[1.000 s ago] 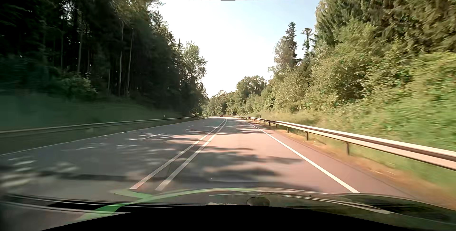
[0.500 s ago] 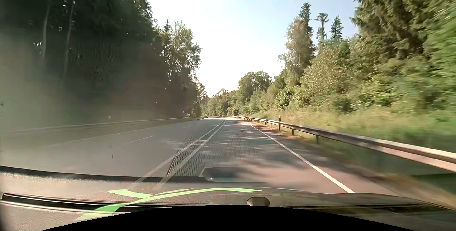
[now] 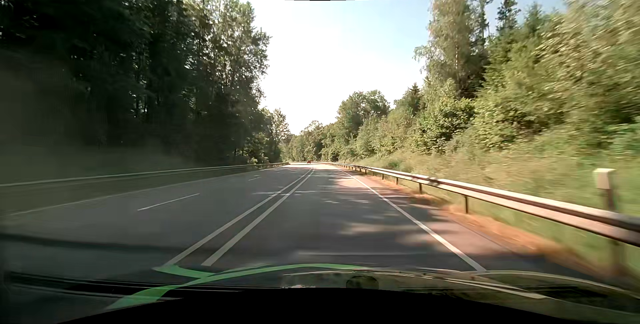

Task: Follow the waypoints while adhering to traffic rules and regulations

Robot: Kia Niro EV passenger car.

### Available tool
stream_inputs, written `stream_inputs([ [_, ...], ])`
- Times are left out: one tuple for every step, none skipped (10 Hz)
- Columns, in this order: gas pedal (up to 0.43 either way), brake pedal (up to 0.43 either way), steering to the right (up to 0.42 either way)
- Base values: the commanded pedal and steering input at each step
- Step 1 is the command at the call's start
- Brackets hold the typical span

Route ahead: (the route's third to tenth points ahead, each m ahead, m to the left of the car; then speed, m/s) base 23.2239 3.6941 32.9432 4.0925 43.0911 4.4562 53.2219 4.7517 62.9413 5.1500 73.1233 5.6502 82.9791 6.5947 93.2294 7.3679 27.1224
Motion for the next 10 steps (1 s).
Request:
stream_inputs([
  [0.0, 0.0, -0.009],
  [0.0, 0.0, -0.01],
  [0.0, 0.0, -0.011],
  [0.0, 0.0, -0.012],
  [0.028, 0.0, -0.013],
  [0.039, 0.0, -0.013],
  [0.059, 0.0, -0.014],
  [0.067, 0.0, -0.014],
  [0.079, 0.0, -0.014],
  [0.087, 0.0, -0.014],
])
